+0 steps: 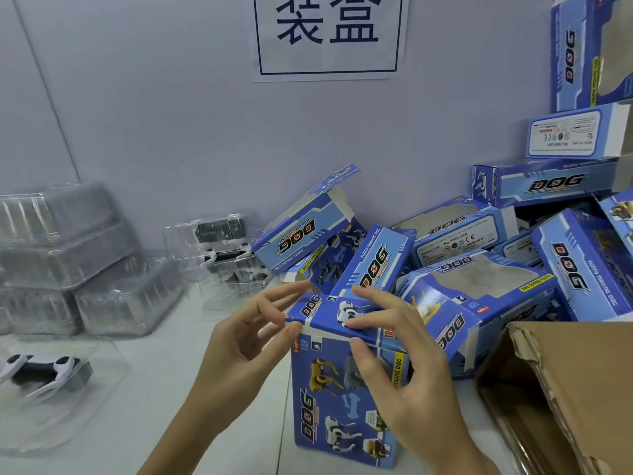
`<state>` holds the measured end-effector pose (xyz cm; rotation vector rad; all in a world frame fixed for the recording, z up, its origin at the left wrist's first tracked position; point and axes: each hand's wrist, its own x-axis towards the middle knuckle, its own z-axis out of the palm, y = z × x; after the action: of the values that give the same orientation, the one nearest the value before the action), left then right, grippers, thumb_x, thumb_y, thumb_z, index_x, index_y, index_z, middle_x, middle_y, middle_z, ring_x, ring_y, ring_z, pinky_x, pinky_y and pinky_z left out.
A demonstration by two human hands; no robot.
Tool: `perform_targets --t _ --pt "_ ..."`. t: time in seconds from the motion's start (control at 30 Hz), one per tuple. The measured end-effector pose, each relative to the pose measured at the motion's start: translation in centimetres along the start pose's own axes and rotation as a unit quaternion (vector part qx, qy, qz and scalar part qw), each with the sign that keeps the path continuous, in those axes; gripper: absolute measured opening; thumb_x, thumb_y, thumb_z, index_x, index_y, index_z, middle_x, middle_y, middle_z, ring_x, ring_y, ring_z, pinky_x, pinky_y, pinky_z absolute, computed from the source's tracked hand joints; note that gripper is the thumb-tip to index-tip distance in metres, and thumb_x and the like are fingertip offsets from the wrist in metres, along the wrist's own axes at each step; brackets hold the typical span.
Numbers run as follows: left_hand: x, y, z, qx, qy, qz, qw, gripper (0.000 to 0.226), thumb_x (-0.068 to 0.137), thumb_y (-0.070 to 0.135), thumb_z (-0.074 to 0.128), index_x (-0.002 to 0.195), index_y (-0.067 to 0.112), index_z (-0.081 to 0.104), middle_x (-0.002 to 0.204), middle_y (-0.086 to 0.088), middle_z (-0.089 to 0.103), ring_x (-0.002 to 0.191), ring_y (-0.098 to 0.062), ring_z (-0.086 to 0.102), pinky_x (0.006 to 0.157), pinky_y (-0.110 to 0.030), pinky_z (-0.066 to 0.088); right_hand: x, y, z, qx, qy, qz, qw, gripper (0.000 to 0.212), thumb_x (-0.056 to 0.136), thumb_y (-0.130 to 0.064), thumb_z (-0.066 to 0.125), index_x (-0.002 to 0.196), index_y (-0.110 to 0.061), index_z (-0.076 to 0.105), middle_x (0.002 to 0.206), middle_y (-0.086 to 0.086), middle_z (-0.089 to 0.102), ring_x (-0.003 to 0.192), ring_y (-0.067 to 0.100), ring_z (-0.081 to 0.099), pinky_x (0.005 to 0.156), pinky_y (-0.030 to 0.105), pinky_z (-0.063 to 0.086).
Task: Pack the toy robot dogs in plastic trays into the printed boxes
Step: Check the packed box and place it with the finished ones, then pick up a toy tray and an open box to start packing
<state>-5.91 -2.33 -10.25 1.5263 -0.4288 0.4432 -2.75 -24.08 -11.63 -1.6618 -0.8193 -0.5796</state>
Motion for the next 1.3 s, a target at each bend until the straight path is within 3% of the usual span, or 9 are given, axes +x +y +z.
perform_targets --t 0.17,0.27,0.4,0.63,0.73,0.83,1.03,1.17,1.3 --pt "-0.1 -1.4 1.3 -0.085 0.009 -0.022 0.996 0.041 0.092 0.041 0.079 0.091 0.007 0.055 0.158 -0.004 0.051 0.143 -0.034 0.052 0.096 -0.059 0.057 2.4 -2.5 -0.5 -0.207 -0.038 -0.010 0.978 0.025 0.092 -0.061 0.056 0.085 -0.037 0.055 0.107 -0.025 0.066 0.110 -0.002 0.062 0.115 0.051 0.036" --pt "-0.3 -2.3 1.2 -0.070 -0.011 -0.016 0.997 0.032 0.099 0.033 0.072 0.099 0.010 0.051 0.153 -0.008 0.055 0.135 -0.038 0.057 0.100 -0.063 0.051 4.9 -3.8 -0.7 -0.217 -0.152 0.000 0.964 0.025 0.091 -0.066 0.058 0.102 -0.044 0.060 0.123 -0.031 0.060 0.119 -0.005 0.057 0.104 0.037 0.049" --pt "-0.3 -2.3 0.8 -0.057 -0.038 -0.024 0.997 0.033 0.092 0.020 0.081 0.102 0.015 0.049 0.136 -0.014 0.062 0.122 -0.037 0.062 0.097 -0.058 0.057 7.5 -3.9 -0.5 -0.151 -0.320 0.031 0.935 0.035 0.100 -0.046 0.064 0.132 -0.057 0.058 0.134 -0.030 0.057 0.128 -0.009 0.050 0.109 0.029 0.045" --pt "0.0 -1.8 0.3 -0.030 -0.054 -0.011 0.998 0.028 0.090 0.019 0.082 0.096 0.020 0.054 0.147 -0.015 0.059 0.130 -0.035 0.061 0.098 -0.054 0.055 7.8 -3.3 -1.2 -0.162 -0.341 0.043 0.925 0.036 0.101 -0.041 0.064 0.130 -0.062 0.061 0.140 -0.032 0.054 0.131 -0.015 0.045 0.105 0.014 0.038" --pt "-0.1 -1.7 0.1 -0.028 -0.057 -0.010 0.998 0.027 0.089 0.022 0.083 0.096 0.021 0.056 0.151 -0.014 0.057 0.137 -0.039 0.055 0.103 -0.069 0.048 7.2 -3.9 -0.8 -0.178 -0.336 0.051 0.923 0.040 0.103 -0.040 0.061 0.131 -0.068 0.054 0.141 -0.045 0.046 0.136 -0.012 0.044 0.112 0.030 0.045" --pt "-0.1 -1.8 0.0 -0.019 -0.065 -0.011 0.998 0.031 0.090 0.022 0.082 0.099 0.022 0.053 0.151 -0.014 0.056 0.138 -0.039 0.054 0.104 -0.071 0.046 6.2 -4.5 -0.3 -0.243 -0.328 0.040 0.912 0.041 0.106 -0.046 0.049 0.133 -0.076 0.041 0.147 -0.053 0.030 0.149 -0.011 0.025 0.123 0.042 0.032" --pt "0.0 -1.9 0.3 0.005 -0.066 -0.003 0.998 0.052 0.090 0.023 0.082 0.122 0.027 0.041 0.152 -0.009 0.054 0.141 -0.038 0.051 0.105 -0.061 0.052 4.0 -4.7 0.0 -0.396 -0.341 -0.002 0.852 0.049 0.108 -0.053 0.012 0.154 -0.065 0.005 0.162 -0.041 -0.006 0.150 -0.012 -0.020 0.129 0.027 -0.005" --pt "0.0 -1.8 0.3 0.017 -0.075 -0.002 0.997 0.043 0.093 0.026 0.080 0.117 0.025 0.045 0.156 -0.009 0.051 0.143 -0.037 0.050 0.104 -0.068 0.049 3.5 -4.5 0.1 -0.397 -0.324 -0.021 0.858 0.052 0.106 -0.049 0.009 0.156 -0.061 0.002 0.166 -0.033 -0.003 0.152 -0.008 -0.016 0.130 0.032 0.002" --pt "-0.1 -1.5 0.2 0.005 -0.076 -0.010 0.997 0.037 0.093 0.026 0.080 0.112 0.024 0.048 0.156 -0.008 0.051 0.141 -0.038 0.051 0.104 -0.068 0.049 2.9 -4.2 0.4 -0.417 -0.267 -0.062 0.866 0.060 0.097 -0.034 0.064 0.153 -0.043 0.046 0.160 -0.016 0.043 0.152 0.009 0.033 0.117 0.048 0.043"
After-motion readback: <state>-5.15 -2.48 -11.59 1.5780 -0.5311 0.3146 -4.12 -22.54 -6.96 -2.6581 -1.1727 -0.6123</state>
